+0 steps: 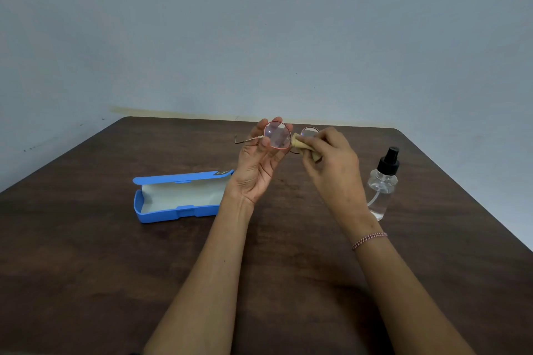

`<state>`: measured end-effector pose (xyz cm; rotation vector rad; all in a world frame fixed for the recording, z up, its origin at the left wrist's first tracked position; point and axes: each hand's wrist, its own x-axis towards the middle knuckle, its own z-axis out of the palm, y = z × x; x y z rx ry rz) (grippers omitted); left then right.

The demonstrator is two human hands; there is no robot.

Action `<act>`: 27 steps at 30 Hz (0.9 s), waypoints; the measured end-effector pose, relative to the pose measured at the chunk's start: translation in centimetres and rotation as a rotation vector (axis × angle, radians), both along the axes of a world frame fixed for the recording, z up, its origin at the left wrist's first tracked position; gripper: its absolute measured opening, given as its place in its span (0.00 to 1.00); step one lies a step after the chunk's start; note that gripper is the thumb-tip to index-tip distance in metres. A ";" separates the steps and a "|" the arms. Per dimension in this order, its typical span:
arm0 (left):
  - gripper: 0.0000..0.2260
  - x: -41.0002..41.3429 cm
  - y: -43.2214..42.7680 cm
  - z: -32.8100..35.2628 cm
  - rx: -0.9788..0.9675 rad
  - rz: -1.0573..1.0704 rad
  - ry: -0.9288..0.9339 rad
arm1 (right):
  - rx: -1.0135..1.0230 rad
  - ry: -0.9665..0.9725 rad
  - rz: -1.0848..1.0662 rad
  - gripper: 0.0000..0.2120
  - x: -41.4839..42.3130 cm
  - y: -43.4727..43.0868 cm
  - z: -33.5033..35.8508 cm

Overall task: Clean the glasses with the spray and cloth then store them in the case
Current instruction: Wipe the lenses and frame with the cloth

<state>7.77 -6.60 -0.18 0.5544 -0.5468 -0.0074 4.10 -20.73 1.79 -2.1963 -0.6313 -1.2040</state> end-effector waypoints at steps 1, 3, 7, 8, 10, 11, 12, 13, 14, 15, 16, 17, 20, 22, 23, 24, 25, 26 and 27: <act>0.19 0.0 0.0 0.0 -0.007 0.000 0.002 | -0.020 -0.007 0.018 0.12 -0.1 0.2 -0.1; 0.19 0.1 0.2 -0.1 -0.019 0.011 0.006 | -0.049 -0.010 0.055 0.14 -0.2 0.4 -0.2; 0.19 0.1 0.2 -0.1 -0.046 0.002 0.015 | -0.046 -0.007 0.035 0.13 0.0 -0.1 -0.1; 0.19 0.1 0.2 0.0 -0.051 0.002 0.016 | -0.040 -0.007 0.020 0.13 0.0 -0.2 0.0; 0.19 0.1 0.1 0.0 -0.057 0.008 0.019 | -0.034 -0.015 0.007 0.13 0.1 -0.3 -0.1; 0.19 0.1 0.1 0.0 -0.059 0.009 0.022 | -0.040 -0.023 0.015 0.13 0.0 -0.2 -0.1; 0.19 0.1 0.1 0.0 -0.058 0.008 0.027 | -0.053 -0.029 0.032 0.14 0.0 -0.1 -0.2; 0.19 0.0 0.0 0.0 -0.057 0.007 0.031 | -0.066 -0.033 0.052 0.14 0.0 0.0 -0.2; 0.20 0.0 0.0 0.0 -0.057 0.006 0.035 | -0.077 -0.032 0.069 0.14 -0.1 0.1 -0.2; 0.20 0.0 0.0 0.0 -0.058 0.007 0.037 | -0.082 -0.029 0.079 0.14 -0.1 0.1 -0.2; 0.20 0.0 0.0 0.0 -0.062 0.009 0.038 | -0.083 -0.027 0.081 0.14 -0.1 0.1 -0.2; 0.20 0.0 0.0 0.0 -0.068 0.012 0.037 | -0.080 -0.027 0.077 0.14 -0.1 -0.1 -0.2; 0.20 0.0 0.1 0.1 -0.097 0.011 0.034 | -0.058 -0.015 0.038 0.13 0.0 -0.5 -0.1; 0.20 0.0 0.1 0.1 -0.104 0.010 0.030 | -0.048 -0.017 0.015 0.13 0.1 -0.7 0.0; 0.20 0.0 0.1 0.1 -0.101 0.012 0.030 | -0.050 -0.024 0.014 0.13 0.1 -0.6 0.0; 0.20 0.0 0.0 0.1 -0.095 0.013 0.030 | -0.055 -0.032 0.021 0.13 0.0 -0.5 -0.1; 0.20 0.0 -0.1 0.1 -0.089 0.012 0.032 | -0.062 -0.035 0.038 0.14 0.0 -0.3 -0.2; 0.21 0.0 -0.1 0.1 -0.084 0.012 0.035 | -0.070 -0.030 0.059 0.15 -0.1 -0.2 -0.2; 0.21 0.0 -0.2 0.1 -0.082 0.014 0.036 | -0.077 -0.023 0.081 0.15 -0.2 0.0 -0.3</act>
